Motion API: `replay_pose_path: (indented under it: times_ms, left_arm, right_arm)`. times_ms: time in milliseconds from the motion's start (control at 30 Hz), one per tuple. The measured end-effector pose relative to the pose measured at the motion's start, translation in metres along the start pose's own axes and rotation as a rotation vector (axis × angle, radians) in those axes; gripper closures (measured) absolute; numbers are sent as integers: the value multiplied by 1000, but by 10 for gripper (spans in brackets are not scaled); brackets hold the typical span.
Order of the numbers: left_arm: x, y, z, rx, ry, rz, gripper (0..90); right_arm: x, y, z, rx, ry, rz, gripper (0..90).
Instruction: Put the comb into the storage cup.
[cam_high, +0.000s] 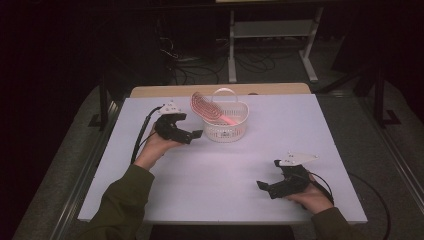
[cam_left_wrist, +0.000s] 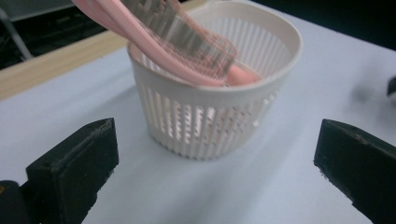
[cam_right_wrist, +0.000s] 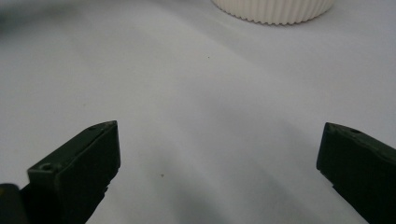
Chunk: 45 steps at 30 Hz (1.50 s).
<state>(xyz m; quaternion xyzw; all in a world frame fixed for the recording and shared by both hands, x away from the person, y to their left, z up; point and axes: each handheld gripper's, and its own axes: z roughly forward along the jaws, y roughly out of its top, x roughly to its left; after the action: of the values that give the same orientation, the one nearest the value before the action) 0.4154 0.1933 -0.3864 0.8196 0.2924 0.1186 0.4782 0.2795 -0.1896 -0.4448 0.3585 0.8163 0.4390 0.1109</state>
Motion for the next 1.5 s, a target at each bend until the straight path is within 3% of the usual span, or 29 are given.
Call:
replay_pose_path:
  times_ms: [133,433,1500]
  left_arm:
    - [-7,-6,-7,22,-10,34,0]
    - [-19,-16,-23,43,-35,54,0]
    - [-41,-68,-52,93,-54,40,0]
  right_arm:
    - [0,0,0,0,1,0,0]
    - [0,0,0,4,3,0,0]
    - [-1,0,-1,4,-3,5,0]
